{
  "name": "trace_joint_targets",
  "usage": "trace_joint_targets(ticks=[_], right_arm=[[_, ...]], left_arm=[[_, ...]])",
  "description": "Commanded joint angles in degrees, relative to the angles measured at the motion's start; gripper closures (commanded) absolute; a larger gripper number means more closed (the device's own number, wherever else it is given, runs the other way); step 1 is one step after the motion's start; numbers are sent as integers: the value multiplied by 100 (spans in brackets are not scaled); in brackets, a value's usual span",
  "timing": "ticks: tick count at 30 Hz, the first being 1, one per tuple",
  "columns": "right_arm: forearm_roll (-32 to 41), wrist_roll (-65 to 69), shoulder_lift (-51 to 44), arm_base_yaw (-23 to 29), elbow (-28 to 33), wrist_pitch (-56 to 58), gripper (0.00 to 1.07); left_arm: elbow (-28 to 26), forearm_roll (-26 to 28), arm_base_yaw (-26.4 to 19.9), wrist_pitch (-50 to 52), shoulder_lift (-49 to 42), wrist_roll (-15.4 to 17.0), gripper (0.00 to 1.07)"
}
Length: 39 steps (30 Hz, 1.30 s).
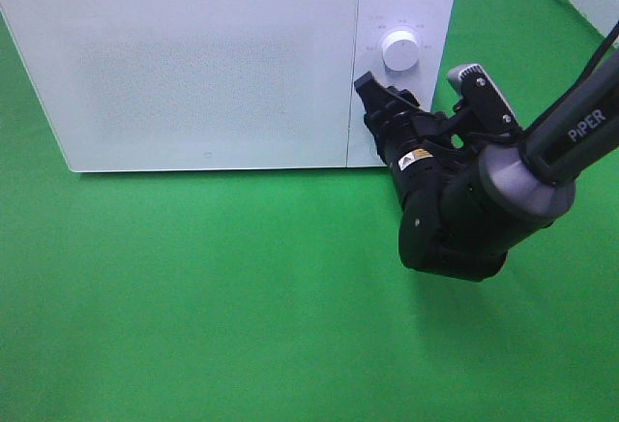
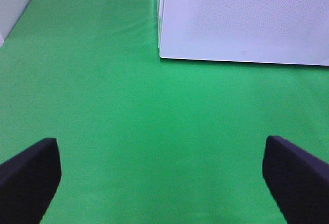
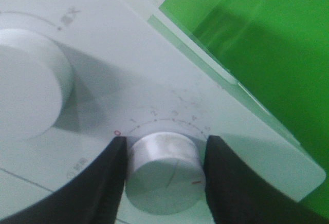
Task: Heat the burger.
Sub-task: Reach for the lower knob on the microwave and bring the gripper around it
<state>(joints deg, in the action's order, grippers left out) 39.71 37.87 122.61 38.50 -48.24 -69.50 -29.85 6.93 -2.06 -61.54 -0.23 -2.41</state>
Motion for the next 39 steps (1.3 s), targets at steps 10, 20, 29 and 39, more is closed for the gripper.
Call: trace_joint_targets(ticks=[10, 20, 29, 39], right_arm=[[-1977, 3736, -23, 29, -235, -441, 107], [-2229, 5191, -23, 29, -235, -785, 107], [-2240, 5174, -23, 29, -235, -785, 107], [-2149, 5088, -23, 29, -235, -791, 107]], left_arm=[[17, 46, 0, 57, -97, 11, 7], [17, 46, 0, 57, -97, 11, 7], [17, 46, 0, 57, -97, 11, 7], [17, 46, 0, 57, -97, 11, 7]])
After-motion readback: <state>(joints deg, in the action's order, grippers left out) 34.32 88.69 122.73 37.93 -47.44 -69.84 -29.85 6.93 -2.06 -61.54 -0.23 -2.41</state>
